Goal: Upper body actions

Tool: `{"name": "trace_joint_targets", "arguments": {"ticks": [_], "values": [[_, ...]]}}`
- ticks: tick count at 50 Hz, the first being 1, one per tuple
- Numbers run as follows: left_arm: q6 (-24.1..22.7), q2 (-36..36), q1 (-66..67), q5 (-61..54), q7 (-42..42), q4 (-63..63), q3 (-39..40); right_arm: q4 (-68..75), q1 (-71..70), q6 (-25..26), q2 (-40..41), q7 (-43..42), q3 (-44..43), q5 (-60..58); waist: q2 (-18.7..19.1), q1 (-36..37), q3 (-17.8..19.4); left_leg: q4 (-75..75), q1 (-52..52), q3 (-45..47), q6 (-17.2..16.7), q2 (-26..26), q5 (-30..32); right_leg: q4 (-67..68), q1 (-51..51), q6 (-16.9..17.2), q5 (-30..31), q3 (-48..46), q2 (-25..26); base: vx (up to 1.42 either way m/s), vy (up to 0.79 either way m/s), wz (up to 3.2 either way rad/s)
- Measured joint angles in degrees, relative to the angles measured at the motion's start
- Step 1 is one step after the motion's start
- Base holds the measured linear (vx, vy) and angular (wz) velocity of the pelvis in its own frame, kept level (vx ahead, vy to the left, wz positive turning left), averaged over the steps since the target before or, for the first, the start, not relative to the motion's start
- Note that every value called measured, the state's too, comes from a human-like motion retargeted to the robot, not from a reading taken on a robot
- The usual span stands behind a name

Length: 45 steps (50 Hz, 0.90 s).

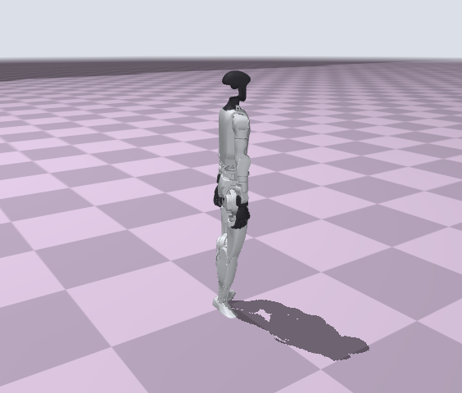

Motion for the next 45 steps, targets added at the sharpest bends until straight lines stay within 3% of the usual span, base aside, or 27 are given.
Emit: {"name": "trace_joint_targets", "arguments": {"ticks": [4,7,10,13,18,25,27,28,29,30,33,45], "values": [[-0.47,-0.11,-1.75,0.72,-0.30,-0.04,-1.60,0.98,1.12,-0.10,-0.58,-0.55,-1.90,1.47,0.83,-0.64,0.74,1.13,-1.37,-5.03,1.55,0.56,-0.39,3.62,1.26,-1.31,5.44,-1.01,-1.99,0.06,0.26,1.06],[-0.92,-0.34,-2.81,0.94,-0.34,0.39,-2.88,1.34,2.47,-0.19,-1.16,-1.27,-3.09,2.58,2.70,-0.91,1.13,1.84,-2.43,-9.46,2.51,2.25,-0.32,9.61,0.90,-4.87,10.85,2.44,-4.07,0.09,0.24,1.17],[-0.97,0.10,-4.00,1.20,-0.79,1.14,-4.05,1.59,2.83,-0.12,-1.68,-1.59,-3.55,2.86,4.84,-2.10,2.17,2.49,-3.43,-14.09,3.41,4.28,0.04,22.63,-3.39,-9.41,13.91,12.92,-8.82,0.06,0.16,1.16],[-0.52,1.38,-4.82,2.12,-0.81,2.43,-4.96,1.73,2.56,-0.02,-1.48,-1.67,-3.62,2.93,4.35,-2.99,2.65,2.70,-4.95,-17.61,4.41,3.74,0.68,30.29,-8.73,-8.48,13.11,26.04,-9.99,0.01,0.08,1.08],[0.59,3.52,-4.62,2.86,-1.12,4.16,-5.47,0.83,2.16,-0.49,-0.40,-1.81,-2.86,2.63,3.16,-5.18,2.63,2.82,-7.65,-23.95,5.35,2.93,2.29,29.59,-15.48,-3.63,5.79,44.04,-1.92,0.01,-0.02,1.13],[1.82,5.39,-3.15,3.84,-1.85,4.84,-4.74,-0.68,0.58,-1.16,0.69,-1.37,-0.92,1.71,-1.56,-6.54,3.57,2.16,-7.25,-28.10,5.24,-1.94,3.44,10.04,-16.04,0.25,-0.95,56.77,4.81,0.04,-0.06,0.83],[2.09,5.70,-2.75,3.77,-1.90,5.13,-4.76,-0.90,0.21,-1.24,1.11,-1.04,-0.44,1.66,-2.62,-5.80,4.35,1.96,-5.80,-28.76,5.13,-3.01,3.33,5.09,-15.39,-2.81,2.09,60.02,6.49,0.12,-0.08,0.50],[2.30,5.98,-2.63,3.67,-2.02,5.35,-4.83,-0.89,0.03,-1.27,1.35,-0.72,-0.19,1.62,-3.14,-5.64,4.56,1.93,-5.09,-29.34,4.99,-3.40,3.28,3.47,-14.41,-3.32,1.64,67.15,8.46,0.15,-0.06,0.45],[2.59,6.09,-2.55,3.75,-2.12,5.47,-4.84,-0.86,-0.09,-1.21,1.54,-0.29,-0.10,1.45,-3.59,-4.99,4.61,2.04,-4.62,-29.58,4.91,-3.76,3.17,2.76,-13.46,-3.57,1.92,61.03,7.21,0.16,-0.05,0.34],[2.92,6.13,-2.49,3.92,-2.21,5.54,-4.84,-0.81,-0.19,-1.12,1.70,0.20,-0.10,1.21,-4.01,-4.10,4.59,2.21,-4.27,-29.64,4.87,-4.09,3.02,2.50,-12.52,-3.69,2.57,48.29,4.36,0.14,-0.06,0.51],[2.79,4.85,-2.52,3.40,-1.34,5.36,-4.60,-1.68,-0.55,-1.13,2.15,0.89,-0.52,0.35,-3.56,-2.75,4.34,2.92,-4.25,-31.47,4.56,-3.57,2.87,-0.61,-10.06,-2.29,3.63,49.18,4.13,0.08,-0.07,0.44],[1.36,2.50,-3.16,3.15,-2.69,4.32,-6.15,-4.20,-1.41,-2.27,2.78,2.08,0.98,-0.03,-2.77,-3.65,1.98,3.09,-4.44,-34.80,3.69,-3.08,3.14,-1.78,-8.12,-3.53,1.71,44.65,5.27,0.05,-0.04,0.35]]}}
